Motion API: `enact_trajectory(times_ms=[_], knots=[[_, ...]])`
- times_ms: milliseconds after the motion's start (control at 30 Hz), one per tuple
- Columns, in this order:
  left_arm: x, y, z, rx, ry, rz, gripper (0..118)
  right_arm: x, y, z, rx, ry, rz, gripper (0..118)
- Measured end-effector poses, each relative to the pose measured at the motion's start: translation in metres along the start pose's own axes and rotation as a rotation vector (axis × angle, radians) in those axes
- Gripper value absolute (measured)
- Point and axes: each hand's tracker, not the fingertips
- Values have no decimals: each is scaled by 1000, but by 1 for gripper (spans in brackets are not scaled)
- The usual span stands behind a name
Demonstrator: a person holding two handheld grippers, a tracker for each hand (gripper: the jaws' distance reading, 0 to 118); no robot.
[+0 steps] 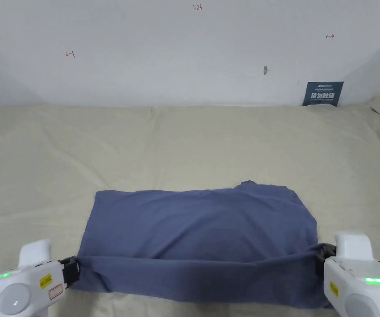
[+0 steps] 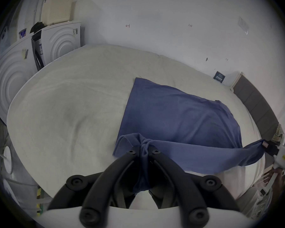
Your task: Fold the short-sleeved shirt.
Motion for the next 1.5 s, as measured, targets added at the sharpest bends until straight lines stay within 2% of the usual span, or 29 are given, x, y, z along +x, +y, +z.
enact_trajectory(times_ms=[167,333,567,600,633,667,700,733,767,800,900,1033,1167,1233,1300,1333,1367,1400,1433,1467,1500], knots=[[5,32,-63,-102,18,1,9,-5,19,-62,-66,-26,23,2],[8,40,-120,-200,52,-19,9,2,14,-134,-204,-41,-21,2],[7,32,-136,-218,58,-32,10,4,-10,-173,-332,-28,-34,3],[7,33,-133,-217,56,-33,17,3,-10,-169,-307,-35,-29,3],[6,34,-131,-219,53,-33,39,3,-7,-164,-304,-35,-26,9],[7,36,-127,-222,55,-31,65,3,-3,-160,-305,-35,-28,21],[9,37,-120,-222,59,-33,88,3,2,-153,-300,-33,-33,39],[11,38,-111,-206,60,-36,103,3,7,-144,-271,-22,-45,65],[13,40,-101,-164,39,-28,104,-2,14,-126,-230,-4,-54,81],[17,42,-85,-107,12,-24,104,-3,22,-111,-181,2,-60,88],[31,52,-37,12,-45,-8,104,-8,46,-55,-16,42,-56,89],[54,52,39,229,-99,-44,104,-16,69,32,186,104,-14,89],[75,35,103,459,-72,-125,103,-24,73,108,408,89,33,89],[82,21,123,547,-38,-172,101,-27,69,133,450,69,31,88],[90,4,140,649,-8,-207,92,-28,63,150,491,80,28,85],[92,-2,145,651,-3,-216,79,-30,61,155,504,61,25,73],[94,-6,151,647,-9,-221,66,-32,58,161,510,40,23,52],[95,-10,155,649,-13,-225,47,-32,55,165,527,22,23,17],[95,-13,159,651,-19,-225,17,-33,54,165,532,20,14,0],[95,-15,163,657,-39,-220,0,-40,46,165,545,4,0,0],[93,-17,164,658,-37,-203,0,-42,42,164,544,25,4,0]])
